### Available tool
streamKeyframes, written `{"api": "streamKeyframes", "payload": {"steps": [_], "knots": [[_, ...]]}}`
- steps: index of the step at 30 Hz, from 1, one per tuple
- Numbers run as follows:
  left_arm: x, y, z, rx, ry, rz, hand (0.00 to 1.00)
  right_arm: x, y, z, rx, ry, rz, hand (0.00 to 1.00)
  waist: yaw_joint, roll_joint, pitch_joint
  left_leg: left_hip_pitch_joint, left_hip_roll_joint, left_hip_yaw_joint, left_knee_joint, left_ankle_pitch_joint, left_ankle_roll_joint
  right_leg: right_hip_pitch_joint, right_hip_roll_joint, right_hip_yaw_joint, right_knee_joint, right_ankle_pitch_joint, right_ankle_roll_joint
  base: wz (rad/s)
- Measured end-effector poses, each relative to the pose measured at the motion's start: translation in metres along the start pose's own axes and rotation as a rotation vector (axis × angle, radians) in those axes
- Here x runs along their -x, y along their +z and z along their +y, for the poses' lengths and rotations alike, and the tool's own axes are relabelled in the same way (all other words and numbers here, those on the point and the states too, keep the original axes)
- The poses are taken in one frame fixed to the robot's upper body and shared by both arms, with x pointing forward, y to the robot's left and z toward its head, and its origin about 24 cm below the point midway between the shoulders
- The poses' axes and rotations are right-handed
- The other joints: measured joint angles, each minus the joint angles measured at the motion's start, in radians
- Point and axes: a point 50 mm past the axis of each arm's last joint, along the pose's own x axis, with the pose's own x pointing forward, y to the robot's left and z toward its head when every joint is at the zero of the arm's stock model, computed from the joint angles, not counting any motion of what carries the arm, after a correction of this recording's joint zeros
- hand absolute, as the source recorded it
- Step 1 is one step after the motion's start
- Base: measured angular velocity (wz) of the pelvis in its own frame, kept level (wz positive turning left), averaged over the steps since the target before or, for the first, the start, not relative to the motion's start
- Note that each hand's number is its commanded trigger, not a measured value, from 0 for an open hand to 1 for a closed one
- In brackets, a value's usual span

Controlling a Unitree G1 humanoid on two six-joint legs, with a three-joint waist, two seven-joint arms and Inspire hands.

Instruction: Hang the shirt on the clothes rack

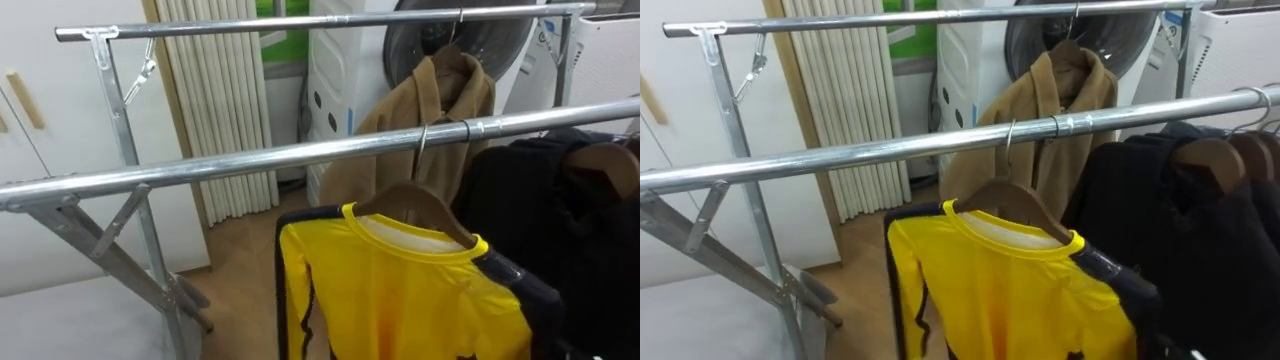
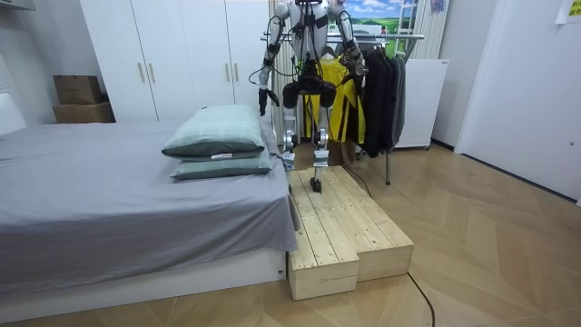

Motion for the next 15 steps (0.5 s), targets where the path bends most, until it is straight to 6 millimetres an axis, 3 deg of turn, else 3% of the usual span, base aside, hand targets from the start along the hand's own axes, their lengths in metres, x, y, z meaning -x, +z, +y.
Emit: {"api": "streamKeyframes", "payload": {"steps": [6, 12, 15], "knots": [[0.0, -0.013, -0.008, 0.014, 0.027, 0.0, 0.0, 0.014, -0.075, 0.013, -0.113, 0.012, 0.245, 0.0, 0.004, 0.011, 0.0041, 0.017, 0.0, 0.001, -0.004, 0.0, 0.0, 0.01, -0.001, -0.007, 0.002, -0.007, -0.004, 0.05], [0.001, -0.032, -0.024, 0.035, 0.046, 0.014, 0.0, 0.035, -0.124, 0.021, -0.182, 0.008, 0.394, 0.0, 0.002, 0.023, 0.0015, 0.016, -0.001, 0.0, -0.005, -0.001, 0.0, 0.013, -0.002, -0.002, 0.003, -0.008, -0.005, 0.0], [0.002, -0.04, -0.03, 0.044, 0.048, 0.018, 0.0, 0.042, -0.135, 0.025, -0.202, 0.021, 0.418, 0.0, 0.002, 0.03, -0.0026, 0.004, -0.002, -0.002, -0.004, -0.001, 0.0, 0.005, -0.002, 0.001, 0.004, -0.009, -0.005, -0.02]]}}
